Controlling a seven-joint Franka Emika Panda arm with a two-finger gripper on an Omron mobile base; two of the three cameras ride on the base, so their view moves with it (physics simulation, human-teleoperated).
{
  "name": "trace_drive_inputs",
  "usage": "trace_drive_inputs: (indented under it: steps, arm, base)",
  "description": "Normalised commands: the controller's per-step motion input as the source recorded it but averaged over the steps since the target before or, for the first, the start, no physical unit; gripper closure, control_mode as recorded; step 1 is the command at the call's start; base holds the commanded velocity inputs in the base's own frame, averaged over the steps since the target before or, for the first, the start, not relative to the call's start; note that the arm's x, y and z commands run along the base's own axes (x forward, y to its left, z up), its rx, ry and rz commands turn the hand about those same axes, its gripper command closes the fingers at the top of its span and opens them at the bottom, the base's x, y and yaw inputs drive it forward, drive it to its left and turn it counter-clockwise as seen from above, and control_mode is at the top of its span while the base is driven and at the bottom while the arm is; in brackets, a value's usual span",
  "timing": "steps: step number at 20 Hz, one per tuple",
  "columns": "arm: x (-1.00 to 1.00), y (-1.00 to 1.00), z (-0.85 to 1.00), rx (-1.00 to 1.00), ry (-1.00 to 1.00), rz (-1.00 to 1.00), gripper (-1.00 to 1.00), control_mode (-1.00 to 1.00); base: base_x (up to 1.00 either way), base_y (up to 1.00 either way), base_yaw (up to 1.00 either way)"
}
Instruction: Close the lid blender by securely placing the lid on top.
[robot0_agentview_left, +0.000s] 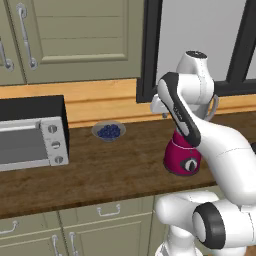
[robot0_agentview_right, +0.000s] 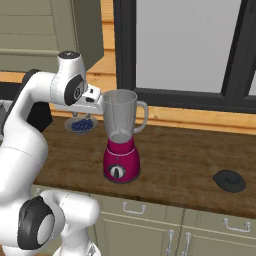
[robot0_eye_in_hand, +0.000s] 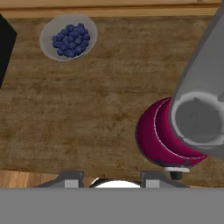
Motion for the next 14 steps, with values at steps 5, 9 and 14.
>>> trace_drive_inputs:
  steps: [5, 9, 14]
  arm:
    - [-0.17, 0.0, 0.0, 0.0, 0.0, 0.01, -1.0, -1.0]
    - [-0.23, 0.0, 0.0, 0.0, 0.0, 0.0, -1.0, -1.0]
    - [0.0, 0.0, 0.0, 0.0, 0.0, 0.0, -1.0, -1.0]
  base:
    - [0.0, 0.0, 0.0]
    - [0.0, 0.0, 0.0]
    - [0.0, 0.0, 0.0]
